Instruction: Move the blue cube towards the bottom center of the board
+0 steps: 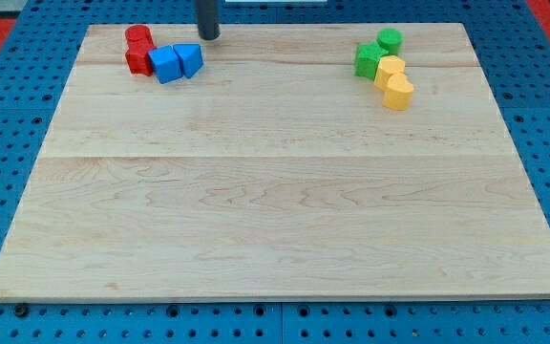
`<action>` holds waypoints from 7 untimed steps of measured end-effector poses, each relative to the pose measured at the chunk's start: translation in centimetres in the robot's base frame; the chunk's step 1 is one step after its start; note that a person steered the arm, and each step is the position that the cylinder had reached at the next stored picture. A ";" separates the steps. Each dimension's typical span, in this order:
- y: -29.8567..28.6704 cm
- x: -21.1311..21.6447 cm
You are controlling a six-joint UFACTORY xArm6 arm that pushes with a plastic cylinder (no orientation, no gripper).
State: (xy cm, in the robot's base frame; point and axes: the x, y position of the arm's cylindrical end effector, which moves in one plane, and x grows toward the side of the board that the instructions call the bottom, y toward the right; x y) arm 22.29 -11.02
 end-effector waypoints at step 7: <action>-8.6 8.0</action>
State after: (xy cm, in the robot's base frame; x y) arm 30.25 -19.63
